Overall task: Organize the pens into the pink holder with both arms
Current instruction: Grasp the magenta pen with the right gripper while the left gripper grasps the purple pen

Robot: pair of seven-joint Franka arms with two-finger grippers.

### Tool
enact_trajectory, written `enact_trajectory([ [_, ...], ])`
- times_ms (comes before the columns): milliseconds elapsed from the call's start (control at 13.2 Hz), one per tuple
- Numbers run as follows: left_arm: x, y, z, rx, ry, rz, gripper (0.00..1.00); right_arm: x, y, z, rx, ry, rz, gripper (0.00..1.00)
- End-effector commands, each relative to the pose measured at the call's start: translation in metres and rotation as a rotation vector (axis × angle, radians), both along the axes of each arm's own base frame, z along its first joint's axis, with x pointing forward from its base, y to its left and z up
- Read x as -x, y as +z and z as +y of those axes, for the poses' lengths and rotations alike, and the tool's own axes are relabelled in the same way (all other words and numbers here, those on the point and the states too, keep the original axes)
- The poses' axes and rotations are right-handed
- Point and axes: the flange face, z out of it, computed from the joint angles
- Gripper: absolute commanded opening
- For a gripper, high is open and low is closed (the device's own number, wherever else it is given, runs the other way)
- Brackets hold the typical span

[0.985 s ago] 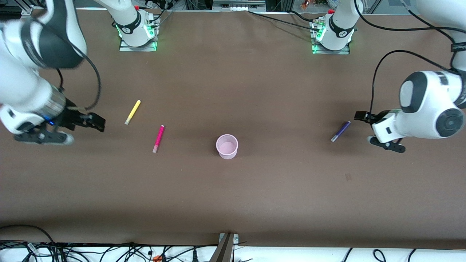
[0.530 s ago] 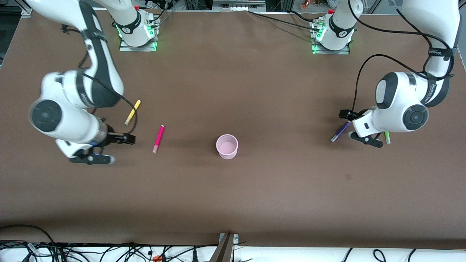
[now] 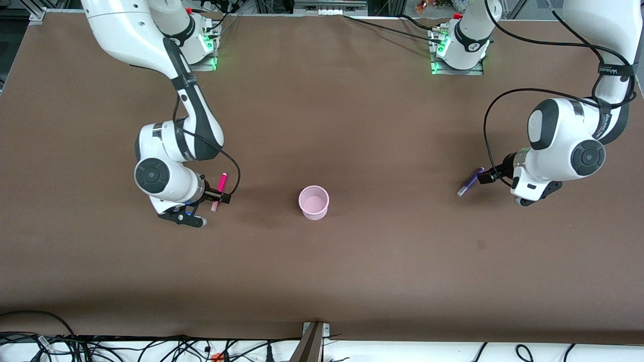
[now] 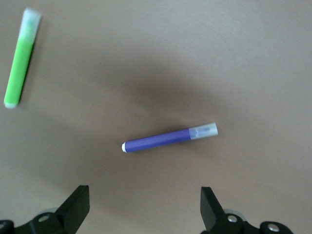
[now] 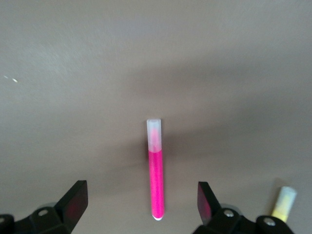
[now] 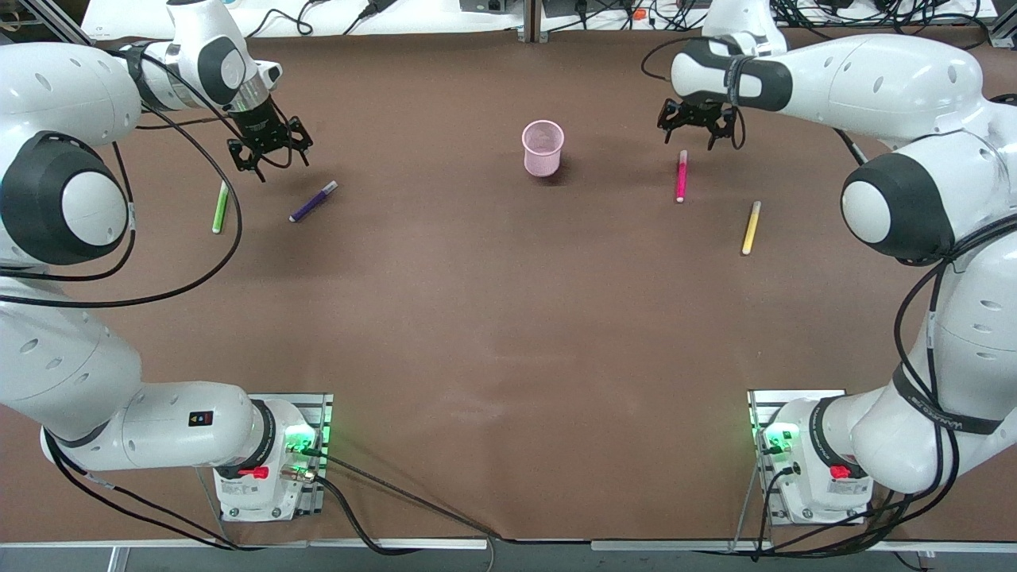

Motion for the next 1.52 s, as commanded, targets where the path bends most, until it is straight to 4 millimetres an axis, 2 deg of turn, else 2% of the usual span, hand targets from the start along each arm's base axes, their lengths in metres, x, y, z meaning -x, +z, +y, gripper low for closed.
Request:
enact_trajectory([
  [0, 0.002, -0.003, 0.002, -0.055, 0.222, -0.008, 1.0, 0.015, -0.015, 0.0, -0.063, -0.077, -0.005, 0.97],
  [152, 0.001, -0.012, 0.006, -0.103, 0.394, -0.015, 1.0, 0.028, -0.037, -0.002, -0.06, -0.089, -0.01, 0.92],
  [303, 0.002, -0.042, 0.005, -0.172, 0.586, -0.021, 1.0, 0.039, -0.05, -0.009, -0.05, -0.097, 0.014, 0.87],
  [455, -0.001, -0.064, 0.012, -0.267, 0.766, -0.058, 1.0, 0.052, -0.058, -0.013, -0.043, -0.103, 0.044, 0.78],
  [606, 0.0, -0.079, 0.01, -0.322, 0.895, -0.058, 1.0, 0.065, -0.057, -0.019, -0.043, -0.109, 0.062, 0.69],
  [758, 0.001, -0.085, 0.004, -0.375, 1.096, -0.052, 1.0, 0.067, -0.058, -0.019, -0.043, -0.107, 0.065, 0.58],
  [833, -0.001, -0.085, 0.003, -0.38, 1.165, -0.065, 1.0, 0.065, -0.056, -0.02, -0.045, -0.107, 0.057, 0.49],
  [1061, -0.007, -0.082, 0.003, -0.352, 1.232, -0.112, 1.0, 0.058, -0.056, -0.018, -0.081, -0.132, 0.043, 0.21],
  [1212, 0.012, -0.096, -0.003, -0.309, 1.231, -0.153, 1.0, 0.055, -0.053, -0.018, -0.088, -0.136, 0.036, 0.03],
  [1288, 0.019, -0.094, -0.005, -0.285, 1.232, -0.18, 1.0, 0.054, -0.052, -0.018, -0.089, -0.135, 0.036, 0.0],
  [1439, 0.024, -0.092, -0.005, -0.284, 1.232, -0.182, 1.0, 0.047, -0.042, -0.014, -0.11, -0.143, 0.035, 0.0],
])
